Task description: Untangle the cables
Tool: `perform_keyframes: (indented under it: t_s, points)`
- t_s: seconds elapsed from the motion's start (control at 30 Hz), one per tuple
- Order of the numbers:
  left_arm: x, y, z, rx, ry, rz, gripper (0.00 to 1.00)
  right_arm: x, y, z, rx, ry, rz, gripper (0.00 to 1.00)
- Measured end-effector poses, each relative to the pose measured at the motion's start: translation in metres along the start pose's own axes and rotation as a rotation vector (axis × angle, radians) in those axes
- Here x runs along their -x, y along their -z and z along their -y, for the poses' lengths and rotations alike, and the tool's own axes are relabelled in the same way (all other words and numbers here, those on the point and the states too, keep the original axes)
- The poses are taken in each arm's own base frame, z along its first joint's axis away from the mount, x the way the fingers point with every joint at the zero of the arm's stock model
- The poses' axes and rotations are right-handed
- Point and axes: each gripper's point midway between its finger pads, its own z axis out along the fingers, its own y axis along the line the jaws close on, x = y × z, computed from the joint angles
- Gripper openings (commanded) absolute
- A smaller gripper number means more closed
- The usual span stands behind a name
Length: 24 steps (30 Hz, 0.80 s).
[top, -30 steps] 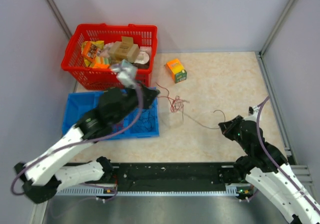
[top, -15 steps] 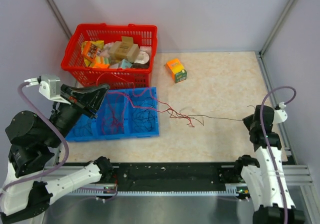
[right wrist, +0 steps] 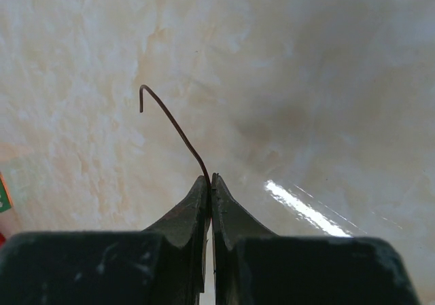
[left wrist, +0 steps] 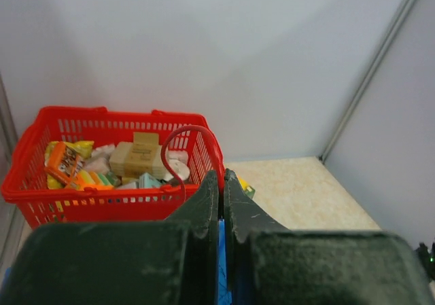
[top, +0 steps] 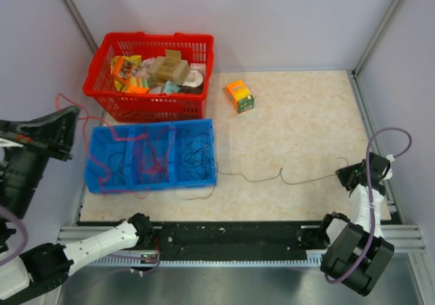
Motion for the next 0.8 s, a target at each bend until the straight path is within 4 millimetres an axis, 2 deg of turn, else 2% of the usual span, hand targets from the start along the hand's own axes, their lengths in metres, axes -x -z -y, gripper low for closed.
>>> perform_keyframes:
  t_s: [0.1, 0.17, 0.23, 0.33, 0.4, 0.53, 0.67, 0.8]
  points:
    - [0.029, 0.015, -0.013, 0.028, 0.014, 0.072, 0.00, 0.002, 0.000, -0.008, 0.048, 0.012, 0.005, 0.00]
    - [0.040, 0.022, -0.019, 0.039, 0.019, 0.102, 0.00, 0.004, 0.002, -0.012, 0.068, 0.020, 0.018, 0.00]
    - [0.045, 0.024, -0.022, 0.050, 0.021, 0.115, 0.00, 0.007, 0.003, -0.017, 0.094, 0.030, 0.027, 0.00]
    - [0.042, 0.022, -0.023, 0.059, 0.017, 0.110, 0.00, 0.005, 0.006, -0.025, 0.139, 0.051, 0.018, 0.00]
    - [0.025, 0.016, -0.021, 0.062, -0.005, 0.072, 0.00, 0.002, 0.009, -0.035, 0.199, 0.076, -0.005, 0.00]
    - [-0.025, -0.009, -0.014, 0.094, -0.083, -0.054, 0.00, -0.011, 0.016, -0.051, 0.325, 0.125, -0.047, 0.00]
    - [-0.081, -0.044, -0.015, 0.203, -0.204, -0.201, 0.00, -0.028, 0.020, -0.052, 0.385, 0.153, -0.094, 0.00]
    - [-0.117, -0.067, -0.020, 0.300, -0.308, -0.290, 0.00, -0.036, 0.021, -0.052, 0.417, 0.162, -0.120, 0.00]
